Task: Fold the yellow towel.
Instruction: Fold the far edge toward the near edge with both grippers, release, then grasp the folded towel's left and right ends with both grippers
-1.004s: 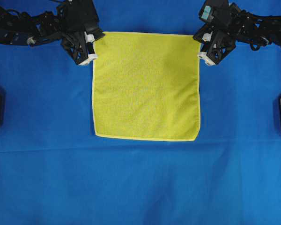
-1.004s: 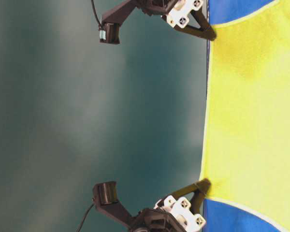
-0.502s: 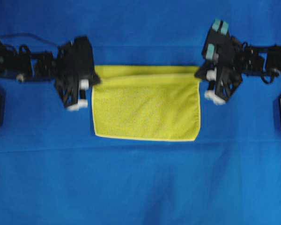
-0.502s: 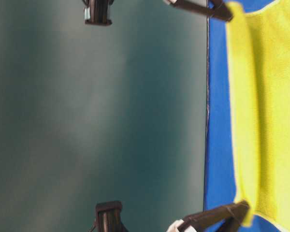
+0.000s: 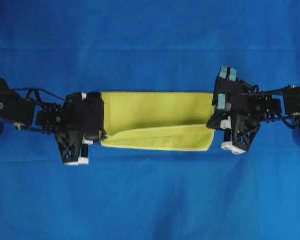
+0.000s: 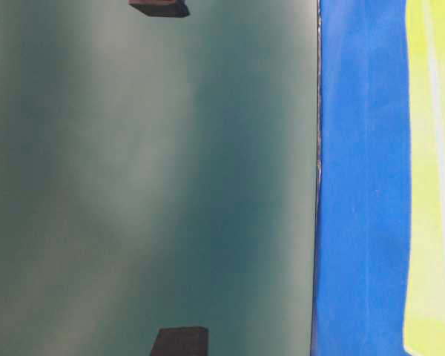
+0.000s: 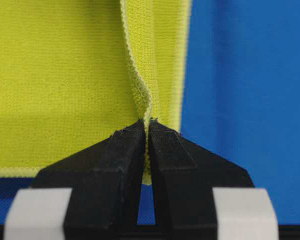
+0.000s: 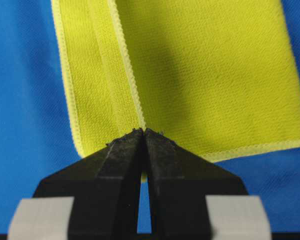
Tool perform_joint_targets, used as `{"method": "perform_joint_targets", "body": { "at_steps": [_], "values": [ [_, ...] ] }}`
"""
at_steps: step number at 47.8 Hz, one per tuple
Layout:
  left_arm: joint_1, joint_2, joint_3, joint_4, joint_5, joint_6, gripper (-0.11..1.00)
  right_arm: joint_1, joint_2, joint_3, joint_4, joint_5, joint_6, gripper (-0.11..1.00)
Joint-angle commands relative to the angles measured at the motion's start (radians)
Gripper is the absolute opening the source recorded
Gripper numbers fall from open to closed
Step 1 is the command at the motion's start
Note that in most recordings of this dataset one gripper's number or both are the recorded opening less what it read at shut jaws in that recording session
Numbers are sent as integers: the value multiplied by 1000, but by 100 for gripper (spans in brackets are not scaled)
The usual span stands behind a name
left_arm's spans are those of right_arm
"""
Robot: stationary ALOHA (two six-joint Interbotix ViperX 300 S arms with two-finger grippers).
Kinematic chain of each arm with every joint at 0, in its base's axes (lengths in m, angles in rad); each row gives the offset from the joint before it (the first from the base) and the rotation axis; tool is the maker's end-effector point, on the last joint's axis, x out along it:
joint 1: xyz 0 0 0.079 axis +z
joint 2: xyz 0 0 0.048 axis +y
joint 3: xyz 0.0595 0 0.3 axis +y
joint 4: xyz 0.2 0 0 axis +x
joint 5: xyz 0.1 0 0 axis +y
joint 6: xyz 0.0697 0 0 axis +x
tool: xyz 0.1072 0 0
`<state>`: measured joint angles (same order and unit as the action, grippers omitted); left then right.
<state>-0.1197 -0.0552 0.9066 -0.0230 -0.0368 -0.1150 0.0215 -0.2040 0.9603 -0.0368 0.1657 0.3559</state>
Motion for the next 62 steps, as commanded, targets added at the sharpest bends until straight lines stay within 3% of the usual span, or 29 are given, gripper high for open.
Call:
{"method": "perform_joint_targets", "body": {
  "at_steps": [1,18,23,32,35,44,51,62],
  "values": [
    [-18,-2,-26,0,-3,2,1,9,5,-20,3,-6,0,2],
    [-18,0,-29,0,-3,-2,1,9,28,-31,5,-31,3,2],
    [-18,-3,-28,-2,-2,0,10,18,31,-35,3,-44,3,4],
    [-18,-37,-31,0,8,15,52,40,18,-49,3,-20,2,57],
    [-17,-63,-32,-2,18,20,60,43,0,-55,0,8,0,66],
    [34,-143,-23,0,38,21,62,15,-75,-55,-51,54,-6,60],
    [130,-132,-25,0,38,28,62,-83,-77,-46,-83,40,-5,60],
    [235,-74,-25,0,34,121,62,-209,-12,-31,-135,23,-6,60]
  ]
}}
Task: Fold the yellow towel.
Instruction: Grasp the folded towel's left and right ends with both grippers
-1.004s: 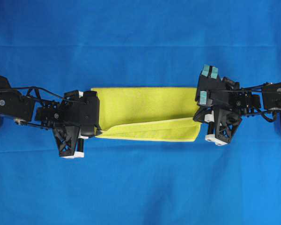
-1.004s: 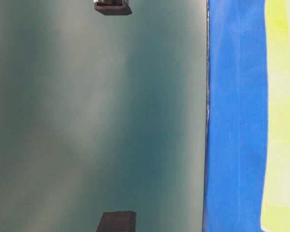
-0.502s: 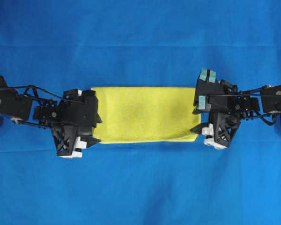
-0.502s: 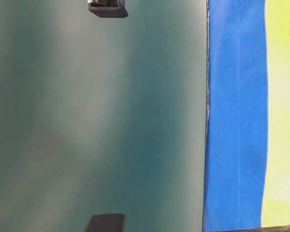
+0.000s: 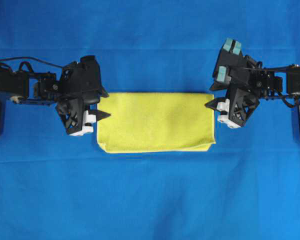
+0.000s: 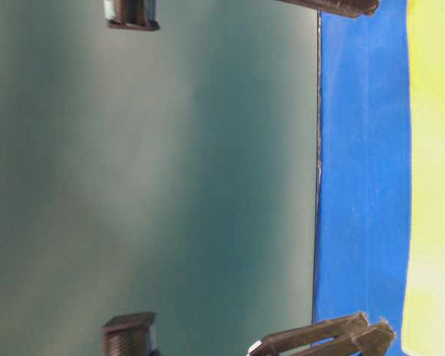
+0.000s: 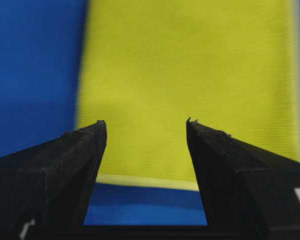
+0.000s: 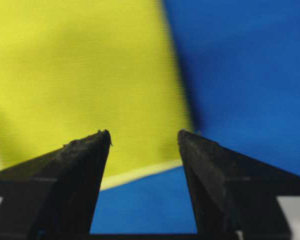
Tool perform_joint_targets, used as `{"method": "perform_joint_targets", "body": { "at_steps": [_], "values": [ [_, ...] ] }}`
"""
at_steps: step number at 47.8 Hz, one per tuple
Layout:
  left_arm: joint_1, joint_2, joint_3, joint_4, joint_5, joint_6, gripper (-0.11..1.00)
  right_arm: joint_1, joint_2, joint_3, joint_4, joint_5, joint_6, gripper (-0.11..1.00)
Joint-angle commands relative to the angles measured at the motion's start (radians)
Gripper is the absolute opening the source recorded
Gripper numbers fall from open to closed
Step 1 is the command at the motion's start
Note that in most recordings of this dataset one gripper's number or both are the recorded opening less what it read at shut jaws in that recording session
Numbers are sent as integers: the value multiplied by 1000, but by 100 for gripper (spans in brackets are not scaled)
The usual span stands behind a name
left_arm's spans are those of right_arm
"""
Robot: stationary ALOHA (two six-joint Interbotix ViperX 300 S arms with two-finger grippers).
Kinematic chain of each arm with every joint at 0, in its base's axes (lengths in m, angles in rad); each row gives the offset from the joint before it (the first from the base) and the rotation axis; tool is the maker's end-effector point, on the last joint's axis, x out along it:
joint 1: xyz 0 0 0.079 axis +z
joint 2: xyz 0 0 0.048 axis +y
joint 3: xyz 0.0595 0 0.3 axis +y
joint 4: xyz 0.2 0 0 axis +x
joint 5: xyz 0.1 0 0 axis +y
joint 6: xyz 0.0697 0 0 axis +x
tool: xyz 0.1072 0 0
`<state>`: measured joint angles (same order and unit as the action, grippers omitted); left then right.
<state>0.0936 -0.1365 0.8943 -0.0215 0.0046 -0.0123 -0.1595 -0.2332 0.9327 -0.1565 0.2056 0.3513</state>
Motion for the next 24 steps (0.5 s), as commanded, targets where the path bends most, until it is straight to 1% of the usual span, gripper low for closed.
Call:
{"method": "perform_joint_targets", "body": {
  "at_steps": [1,4,8,15,24],
  "values": [
    [29,14,-12,-2,-8,28,62,-38,26,0,-18,-23,-2,60],
    [55,41,-14,-2,-17,51,62,-67,61,2,-28,-52,-2,60],
    [74,74,-11,-2,-40,64,62,-89,104,3,-34,-91,-3,60],
    [89,118,-5,-2,-60,69,62,-98,170,-2,-35,-132,-3,60],
    [101,133,0,-2,-61,69,61,-98,213,-3,-31,-132,5,60]
  ]
}}
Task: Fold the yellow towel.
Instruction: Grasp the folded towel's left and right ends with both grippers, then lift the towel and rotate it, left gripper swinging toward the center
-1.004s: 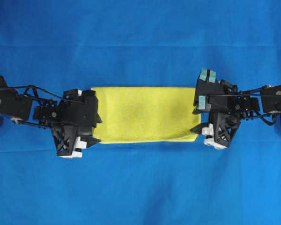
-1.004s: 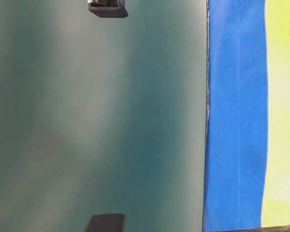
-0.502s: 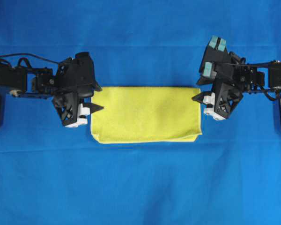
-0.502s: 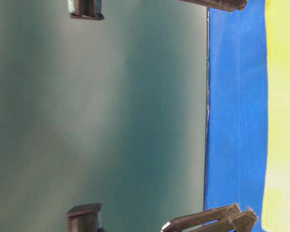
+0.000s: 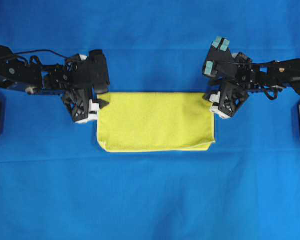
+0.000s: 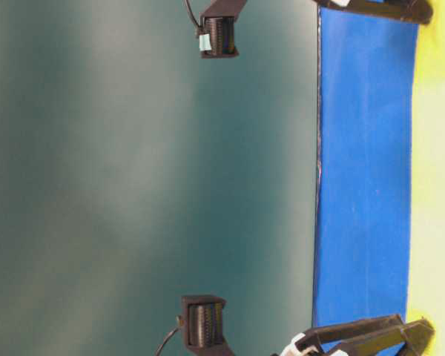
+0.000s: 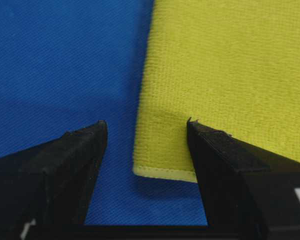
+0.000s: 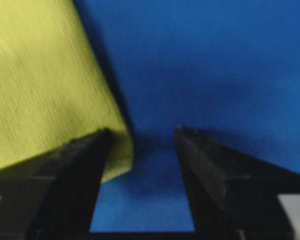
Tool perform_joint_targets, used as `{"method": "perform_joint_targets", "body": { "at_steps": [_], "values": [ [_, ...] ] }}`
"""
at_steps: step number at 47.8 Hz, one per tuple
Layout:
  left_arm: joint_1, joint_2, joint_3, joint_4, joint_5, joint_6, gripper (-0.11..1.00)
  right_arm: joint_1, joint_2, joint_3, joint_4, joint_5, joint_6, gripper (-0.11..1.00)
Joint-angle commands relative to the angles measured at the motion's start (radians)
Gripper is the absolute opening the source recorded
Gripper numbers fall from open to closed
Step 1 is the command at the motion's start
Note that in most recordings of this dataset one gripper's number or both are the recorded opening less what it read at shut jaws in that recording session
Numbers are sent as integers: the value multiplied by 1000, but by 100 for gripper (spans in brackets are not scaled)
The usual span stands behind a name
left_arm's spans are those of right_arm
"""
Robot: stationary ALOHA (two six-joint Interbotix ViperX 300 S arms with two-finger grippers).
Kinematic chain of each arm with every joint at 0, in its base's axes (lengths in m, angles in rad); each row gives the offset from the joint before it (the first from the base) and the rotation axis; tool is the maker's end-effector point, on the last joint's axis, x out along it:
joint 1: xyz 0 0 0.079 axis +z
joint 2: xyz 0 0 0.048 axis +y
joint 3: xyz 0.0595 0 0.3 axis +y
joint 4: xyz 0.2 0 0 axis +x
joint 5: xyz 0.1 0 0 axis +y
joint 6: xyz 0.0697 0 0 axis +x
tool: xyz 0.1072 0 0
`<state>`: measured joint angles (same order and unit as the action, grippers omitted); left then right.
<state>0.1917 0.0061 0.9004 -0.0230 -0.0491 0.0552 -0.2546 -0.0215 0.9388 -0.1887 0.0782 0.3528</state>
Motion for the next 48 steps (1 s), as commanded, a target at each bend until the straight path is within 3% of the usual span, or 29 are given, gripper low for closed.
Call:
{"method": "perform_joint_targets", "body": {
  "at_steps": [1,8,13,22,24,39,48],
  "values": [
    [3,-9,-6,0,-9,2,61,-3,3,-9,2,-5,3,60],
    [3,-9,-2,0,-3,2,60,-2,2,-11,2,-3,2,59],
    [3,-9,-3,0,20,2,53,3,2,-12,0,-3,-8,54],
    [0,-9,-8,0,75,2,7,29,-6,-12,2,17,-8,6],
    [0,-9,-9,0,78,2,1,32,-11,-11,3,21,-8,2],
    [0,-48,-40,0,101,-6,1,32,-83,-5,2,43,3,2],
    [-12,-123,-101,0,196,-15,1,31,-204,-26,3,173,5,2]
  ]
}}
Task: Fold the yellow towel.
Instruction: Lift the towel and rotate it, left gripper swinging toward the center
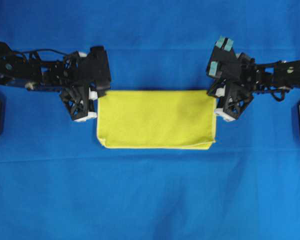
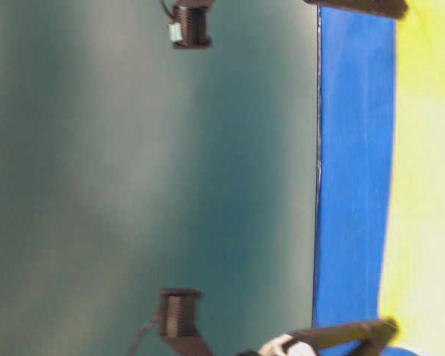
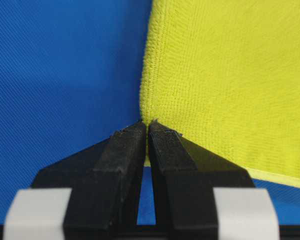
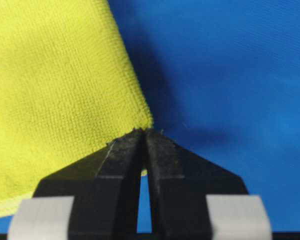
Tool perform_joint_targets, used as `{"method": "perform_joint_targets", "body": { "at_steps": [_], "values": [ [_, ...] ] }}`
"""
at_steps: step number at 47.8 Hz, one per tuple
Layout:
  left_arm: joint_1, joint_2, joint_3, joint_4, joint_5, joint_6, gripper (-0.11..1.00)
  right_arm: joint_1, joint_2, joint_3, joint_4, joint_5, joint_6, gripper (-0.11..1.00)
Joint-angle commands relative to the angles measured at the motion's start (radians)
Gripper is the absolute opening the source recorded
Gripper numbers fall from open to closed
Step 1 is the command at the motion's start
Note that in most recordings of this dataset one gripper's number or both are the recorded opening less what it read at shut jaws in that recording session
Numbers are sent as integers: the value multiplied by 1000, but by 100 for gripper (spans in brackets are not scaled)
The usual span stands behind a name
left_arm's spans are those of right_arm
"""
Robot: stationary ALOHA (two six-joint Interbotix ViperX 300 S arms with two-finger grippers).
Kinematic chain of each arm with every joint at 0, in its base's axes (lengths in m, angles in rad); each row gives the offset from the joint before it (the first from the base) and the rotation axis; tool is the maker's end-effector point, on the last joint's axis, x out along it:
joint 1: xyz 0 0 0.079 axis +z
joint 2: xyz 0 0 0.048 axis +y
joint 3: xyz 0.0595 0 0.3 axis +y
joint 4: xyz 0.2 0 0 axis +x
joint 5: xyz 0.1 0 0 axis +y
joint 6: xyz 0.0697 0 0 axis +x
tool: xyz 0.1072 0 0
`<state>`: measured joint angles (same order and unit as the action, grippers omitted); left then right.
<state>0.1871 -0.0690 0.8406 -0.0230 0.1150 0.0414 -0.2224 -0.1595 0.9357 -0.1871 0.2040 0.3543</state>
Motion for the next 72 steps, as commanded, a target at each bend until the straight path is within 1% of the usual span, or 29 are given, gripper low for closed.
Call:
{"method": "perform_joint_targets", "body": {
  "at_steps": [1,10,21,25,32,39,45,49,57,66,72],
  "values": [
    [-11,-57,-49,0,43,-3,1,-2,-81,-28,2,63,3,2],
    [-21,-143,-106,0,153,-3,1,0,-236,-58,2,183,3,2],
    [-28,-238,-133,0,192,2,1,5,-364,-84,2,253,3,2],
    [-29,-265,-132,0,192,6,1,6,-383,-86,2,256,5,2],
    [-31,-273,-126,0,190,-3,1,6,-385,-86,3,255,6,2],
    [-60,-273,-126,0,187,-5,1,-2,-379,-87,-5,250,14,2],
    [-92,-267,-127,-2,186,-14,1,-37,-377,-87,-14,245,15,2],
    [-115,-259,-132,-2,179,-37,1,-74,-376,-87,-25,222,15,2],
    [-183,-222,-146,0,94,-80,1,-167,-350,-94,-66,156,14,2],
    [-296,-146,-221,0,-2,-64,1,-252,-276,-143,-100,57,11,2],
    [-334,-86,-284,0,-38,-43,1,-282,-202,-198,-112,0,2,2]
  ]
}}
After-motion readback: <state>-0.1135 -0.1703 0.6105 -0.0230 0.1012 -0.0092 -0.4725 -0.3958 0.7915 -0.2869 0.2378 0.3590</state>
